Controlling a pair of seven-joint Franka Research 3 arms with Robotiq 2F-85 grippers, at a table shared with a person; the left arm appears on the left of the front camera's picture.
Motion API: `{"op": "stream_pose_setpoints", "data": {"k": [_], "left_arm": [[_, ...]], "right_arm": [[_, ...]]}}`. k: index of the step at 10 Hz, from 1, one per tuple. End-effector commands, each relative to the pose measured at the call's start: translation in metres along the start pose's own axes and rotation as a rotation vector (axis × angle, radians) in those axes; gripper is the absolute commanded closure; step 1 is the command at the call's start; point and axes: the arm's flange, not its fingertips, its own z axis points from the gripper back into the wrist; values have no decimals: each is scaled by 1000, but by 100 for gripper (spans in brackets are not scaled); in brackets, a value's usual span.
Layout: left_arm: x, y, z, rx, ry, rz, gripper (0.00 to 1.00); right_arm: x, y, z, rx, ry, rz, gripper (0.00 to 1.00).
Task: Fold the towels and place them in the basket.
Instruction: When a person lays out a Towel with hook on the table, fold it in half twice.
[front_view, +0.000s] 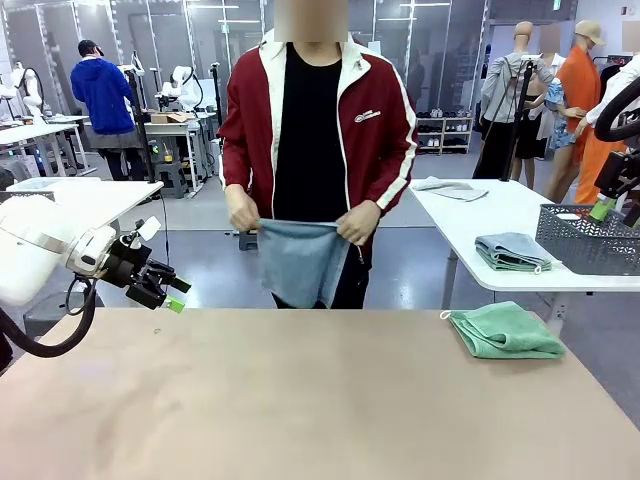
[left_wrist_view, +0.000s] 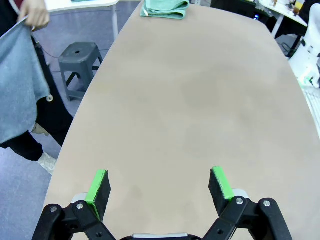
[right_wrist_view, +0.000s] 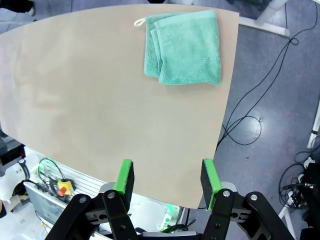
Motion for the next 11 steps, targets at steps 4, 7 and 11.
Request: {"op": "stream_pose_setpoints", "data": {"k": [4,7,11], "left_arm": [[2,-1,1,-1,-3,0,0],[2,-1,1,-1,-3,0,0],[2,-1,1,-1,-3,0,0]], "right_arm": [[-1,2,-1,1,2,0,32],[-1,2,-1,1,2,0,32],[-1,2,-1,1,2,0,32]]}}
